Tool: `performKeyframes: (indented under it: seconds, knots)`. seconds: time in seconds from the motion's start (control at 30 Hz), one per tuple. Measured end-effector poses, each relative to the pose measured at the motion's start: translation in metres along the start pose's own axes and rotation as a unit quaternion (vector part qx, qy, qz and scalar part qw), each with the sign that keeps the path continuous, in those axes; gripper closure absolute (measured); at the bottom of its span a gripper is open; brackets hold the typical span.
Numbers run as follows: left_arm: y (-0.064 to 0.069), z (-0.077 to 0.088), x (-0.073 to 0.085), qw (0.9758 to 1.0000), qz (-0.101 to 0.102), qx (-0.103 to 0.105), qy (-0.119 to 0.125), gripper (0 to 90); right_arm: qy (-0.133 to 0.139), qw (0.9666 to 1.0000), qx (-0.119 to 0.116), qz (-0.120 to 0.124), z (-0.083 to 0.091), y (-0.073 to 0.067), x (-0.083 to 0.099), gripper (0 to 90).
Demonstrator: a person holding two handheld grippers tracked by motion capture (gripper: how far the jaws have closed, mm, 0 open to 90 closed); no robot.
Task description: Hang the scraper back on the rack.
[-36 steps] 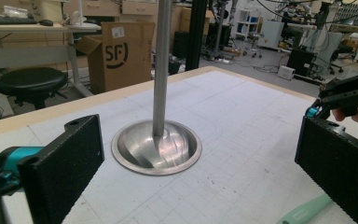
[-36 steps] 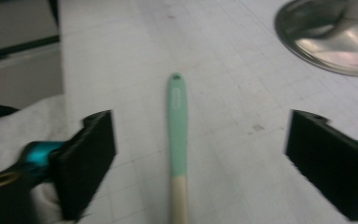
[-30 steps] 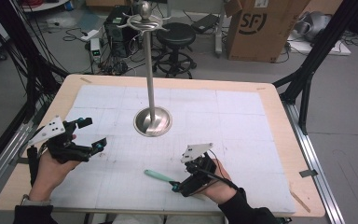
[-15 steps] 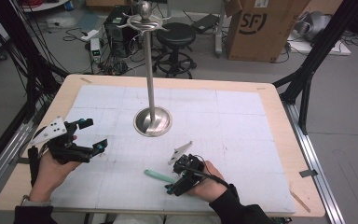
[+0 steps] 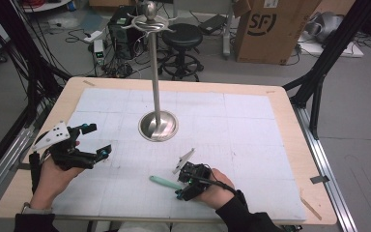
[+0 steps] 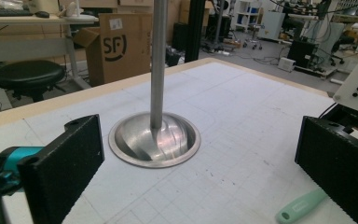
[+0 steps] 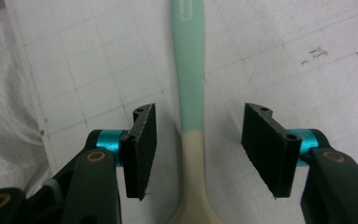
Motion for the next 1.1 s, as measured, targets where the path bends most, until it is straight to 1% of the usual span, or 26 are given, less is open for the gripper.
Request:
performKeyframes:
  seconds: [0.1, 0.17, 0.23, 0.3, 0.4, 0.43, 0.47, 0.5, 0.53, 0.57, 0.67, 0.8, 0.9, 1.0, 1.07, 1.1]
  knots:
    - [0.0, 0.0, 0.0, 1.0, 0.001, 0.0, 0.0, 1.7, -0.014, 0.9997, 0.017, 0.01, 0.001, -0.001, 0.003, 48.5]
    - [0.0, -0.001, 0.0, 1.0, 0.0, 0.0, -0.002, 1.7, -0.018, 0.9996, 0.022, 0.005, 0.001, -0.003, 0.004, 50.3]
    - [0.0, -0.002, 0.001, 1.0, -0.002, 0.001, -0.003, 1.7, -0.018, 0.9995, 0.025, 0.003, 0.002, -0.005, 0.006, 53.1]
    - [0.001, -0.003, 0.001, 1.0, 0.001, 0.001, -0.004, 1.7, -0.021, 0.9994, 0.028, 0.0, 0.003, -0.007, 0.009, 57.0]
    - [0.001, -0.003, 0.001, 1.0, -0.002, 0.003, -0.006, 1.7, -0.024, 0.9993, 0.028, -0.006, 0.005, -0.009, 0.013, 62.2]
    - [0.001, -0.004, 0.001, 1.0, -0.001, 0.001, -0.004, 1.7, -0.032, 0.999, 0.031, 0.005, 0.006, -0.008, 0.014, 63.6]
    - [0.001, -0.004, 0.001, 1.0, -0.001, 0.002, -0.004, 1.7, -0.024, 0.9992, 0.029, -0.01, 0.006, -0.01, 0.014, 64.3]
    - [0.001, -0.004, 0.001, 1.0, 0.0, 0.002, -0.004, 1.7, -0.022, 0.9993, 0.028, -0.009, 0.006, -0.01, 0.015, 64.9]
    - [0.001, -0.004, 0.002, 1.0, -0.001, 0.002, -0.005, 1.7, -0.023, 0.9992, 0.03, -0.016, 0.006, -0.01, 0.015, 68.3]
    - [0.001, -0.005, 0.002, 1.0, -0.001, 0.003, -0.006, 1.7, -0.023, 0.9992, 0.03, -0.016, 0.006, -0.01, 0.015, 68.3]
    - [0.001, -0.006, 0.003, 0.9999, -0.003, 0.003, -0.01, 1.7, -0.031, 0.9987, 0.035, -0.017, 0.006, -0.011, 0.015, 80.2]
    - [0.001, -0.006, 0.003, 0.9999, -0.004, 0.002, -0.011, 1.7, -0.036, 0.9983, 0.045, -0.01, 0.006, -0.013, 0.015, 80.8]
    - [0.001, -0.006, 0.003, 0.9999, -0.004, 0.002, -0.011, 1.7, -0.036, 0.9985, 0.04, -0.008, 0.006, -0.013, 0.015, 81.0]
    - [0.001, -0.007, 0.003, 0.9999, -0.003, 0.002, -0.01, 1.7, -0.031, 0.999, 0.031, -0.002, 0.007, -0.012, 0.015, 81.1]
    - [0.0, -0.007, 0.004, 0.9999, -0.003, 0.001, -0.011, 1.7, -0.018, 0.9995, 0.026, -0.003, 0.008, -0.01, 0.014, 81.2]
    - [0.0, -0.007, 0.004, 0.9999, -0.003, 0.001, -0.011, 1.7, -0.013, 0.9994, 0.03, -0.005, 0.008, -0.008, 0.014, 81.2]
Point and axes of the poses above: each handheld gripper's, and its own axes: z roughly backward along the jaws, x roughly out of its underside, y roughly to its right, the point moved 8 cm from there along -z, roughly forward along the jaws, and after that the axes turned 15 degrees about -x, right-handed, at the moved point
